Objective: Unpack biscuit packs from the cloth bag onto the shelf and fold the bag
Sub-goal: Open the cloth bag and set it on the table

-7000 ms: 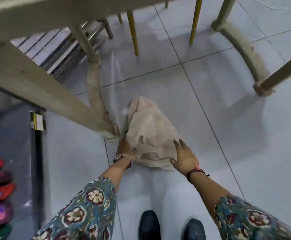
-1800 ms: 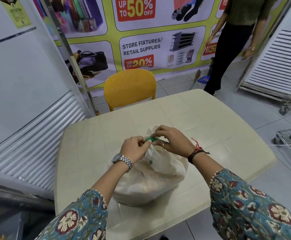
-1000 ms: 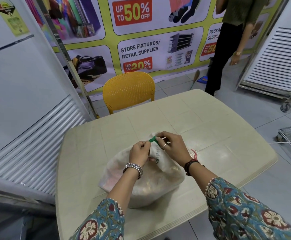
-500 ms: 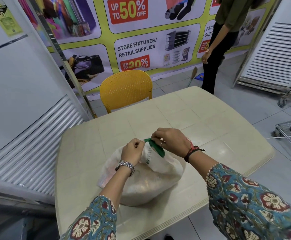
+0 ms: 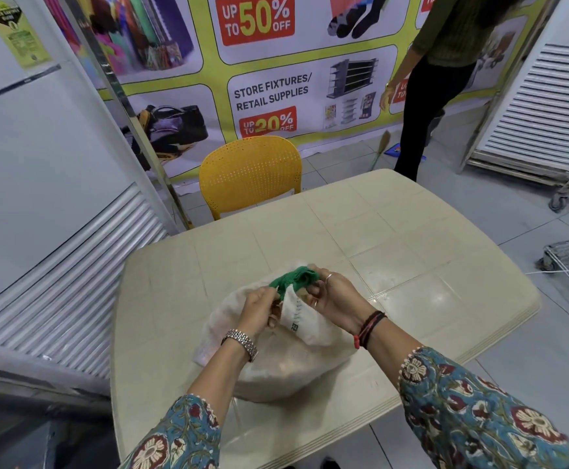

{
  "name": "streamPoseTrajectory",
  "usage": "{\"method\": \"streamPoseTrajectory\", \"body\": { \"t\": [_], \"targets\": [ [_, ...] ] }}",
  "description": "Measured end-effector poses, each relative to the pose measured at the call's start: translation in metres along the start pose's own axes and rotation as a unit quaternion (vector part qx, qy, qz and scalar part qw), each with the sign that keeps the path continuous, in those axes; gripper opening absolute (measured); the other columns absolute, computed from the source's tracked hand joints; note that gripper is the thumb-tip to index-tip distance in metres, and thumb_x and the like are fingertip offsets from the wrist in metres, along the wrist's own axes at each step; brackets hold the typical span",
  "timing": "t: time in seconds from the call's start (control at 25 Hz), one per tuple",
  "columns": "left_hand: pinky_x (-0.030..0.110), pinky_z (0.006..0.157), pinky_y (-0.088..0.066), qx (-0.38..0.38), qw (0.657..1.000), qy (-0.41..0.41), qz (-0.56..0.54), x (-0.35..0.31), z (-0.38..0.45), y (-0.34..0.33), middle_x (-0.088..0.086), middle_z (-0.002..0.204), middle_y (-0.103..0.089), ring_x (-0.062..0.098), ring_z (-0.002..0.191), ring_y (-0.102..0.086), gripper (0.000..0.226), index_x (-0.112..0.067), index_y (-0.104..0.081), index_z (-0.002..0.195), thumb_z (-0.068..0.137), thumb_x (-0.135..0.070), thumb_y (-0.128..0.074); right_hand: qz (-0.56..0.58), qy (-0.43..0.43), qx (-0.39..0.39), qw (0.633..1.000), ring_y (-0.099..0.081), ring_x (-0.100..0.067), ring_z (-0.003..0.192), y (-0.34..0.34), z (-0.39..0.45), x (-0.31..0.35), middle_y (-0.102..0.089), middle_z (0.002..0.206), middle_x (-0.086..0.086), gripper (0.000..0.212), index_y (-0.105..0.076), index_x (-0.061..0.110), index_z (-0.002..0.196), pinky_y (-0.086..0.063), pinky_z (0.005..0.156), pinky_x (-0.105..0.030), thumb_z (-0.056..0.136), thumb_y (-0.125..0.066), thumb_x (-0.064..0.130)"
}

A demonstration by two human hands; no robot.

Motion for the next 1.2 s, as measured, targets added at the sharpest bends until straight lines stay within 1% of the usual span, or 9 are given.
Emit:
{"method": "streamPoseTrajectory", "body": {
  "t": [0.08, 0.28, 0.4, 0.52, 0.64, 0.76, 0.92, 1.08, 1.2],
  "targets": [
    [0.013, 0.032, -0.022, -0.024, 1.0, 0.01, -0.016, 0.0, -0.001, -0.001, -0.01, 0.03, -0.039, 0.002, 0.027, -0.031, 0.035, -0.017, -0.036, 0.056, 0.09, -0.008, -0.038, 0.004, -0.006, 0.022, 1.0, -0.033, -0.007, 0.044, -0.001, 0.0, -0.005, -0.043, 0.058, 0.004, 0.018, -0.055, 0.015, 0.077, -0.042, 0.044, -0.018, 0.093, -0.051, 0.022],
    [0.009, 0.03, -0.025, -0.081, 0.995, 0.014, -0.056, -0.006, 0.0, 0.001, -0.004, 0.043, -0.056, 0.005, 0.026, -0.042, 0.026, -0.016, -0.038, 0.071, 0.088, -0.019, -0.057, 0.148, 0.037, -0.043, 0.987, -0.052, -0.012, 0.042, 0.002, -0.004, -0.004, -0.052, 0.05, 0.002, 0.027, -0.05, 0.019, 0.062, -0.045, 0.044, -0.022, 0.087, -0.062, 0.022],
    [0.01, 0.029, -0.029, -0.1, 0.993, 0.017, -0.054, -0.001, -0.001, 0.015, 0.003, 0.054, -0.06, 0.003, 0.026, -0.045, 0.024, -0.014, -0.041, 0.072, 0.09, -0.016, -0.055, 0.048, 0.096, -0.088, 0.99, -0.052, -0.013, 0.059, 0.022, -0.004, 0.002, -0.051, 0.061, 0.003, 0.023, -0.054, 0.022, 0.064, -0.04, 0.06, -0.024, 0.085, -0.064, 0.021],
    [0.008, 0.036, -0.037, -0.056, 0.998, -0.004, -0.014, 0.003, -0.001, 0.019, 0.004, 0.072, -0.06, 0.002, 0.045, -0.056, 0.011, -0.015, -0.05, 0.084, 0.087, -0.013, -0.061, -0.026, 0.103, -0.066, 0.992, -0.056, -0.016, 0.073, 0.029, -0.006, 0.001, -0.054, 0.069, 0.003, 0.016, -0.056, 0.022, 0.073, -0.042, 0.069, -0.025, 0.088, -0.061, 0.022],
    [0.011, 0.062, -0.05, 0.007, 0.996, -0.074, 0.058, 0.002, 0.002, 0.007, -0.004, 0.09, -0.062, 0.009, 0.08, -0.06, 0.016, -0.019, -0.062, 0.099, 0.085, -0.024, -0.064, -0.033, 0.086, -0.022, 0.995, -0.061, -0.015, 0.075, 0.024, -0.01, -0.001, -0.06, 0.074, 0.001, 0.011, -0.059, 0.021, 0.08, -0.048, 0.07, -0.024, 0.089, -0.06, 0.025],
    [0.018, 0.067, -0.054, 0.059, 0.989, -0.1, 0.095, -0.006, 0.005, -0.002, -0.005, 0.092, -0.069, 0.01, 0.076, -0.063, 0.023, -0.023, -0.066, 0.1, 0.085, -0.038, -0.06, -0.089, 0.082, -0.007, 0.993, -0.062, -0.015, 0.075, 0.016, -0.015, 0.0, -0.062, 0.076, -0.001, 0.012, -0.059, 0.017, 0.087, -0.051, 0.065, -0.023, 0.092, -0.056, 0.027],
    [0.025, 0.061, -0.049, 0.054, 0.97, -0.141, 0.189, -0.007, 0.011, 0.002, -0.008, 0.071, -0.066, 0.007, 0.059, -0.06, 0.02, -0.027, -0.064, 0.076, 0.087, -0.042, -0.056, -0.107, 0.107, -0.011, 0.988, -0.054, -0.013, 0.064, 0.014, -0.022, 0.005, -0.051, 0.055, 0.005, 0.017, -0.059, 0.014, 0.084, -0.047, 0.067, -0.025, 0.092, -0.054, 0.029],
    [0.019, 0.038, -0.045, -0.028, 0.999, -0.034, -0.016, -0.006, 0.016, 0.006, 0.001, 0.083, -0.067, 0.006, 0.043, -0.061, 0.03, -0.008, -0.055, 0.092, 0.098, -0.033, -0.038, 0.023, 0.141, -0.044, 0.989, -0.049, -0.007, 0.046, 0.024, -0.023, 0.003, -0.044, 0.04, 0.008, 0.024, -0.056, 0.012, 0.072, -0.042, 0.076, -0.026, 0.094, -0.052, 0.02],
    [0.017, 0.037, -0.046, -0.039, 0.993, 0.039, -0.1, -0.002, 0.022, 0.019, 0.012, 0.104, -0.066, 0.007, 0.05, -0.066, 0.019, -0.007, -0.05, 0.091, 0.099, -0.021, -0.039, -0.095, 0.119, -0.096, 0.984, -0.046, -0.013, 0.054, 0.039, -0.017, -0.002, -0.044, 0.047, 0.003, 0.025, -0.063, 0.011, 0.081, -0.042, 0.069, -0.027, 0.094, -0.055, 0.031]
  ]
}}
Point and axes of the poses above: each hand's wrist, its own z-axis towards the middle knuckle, its own y-axis out of the back of the hand, x = y × z, the point moved 2 cm from there along z, towards the middle knuckle
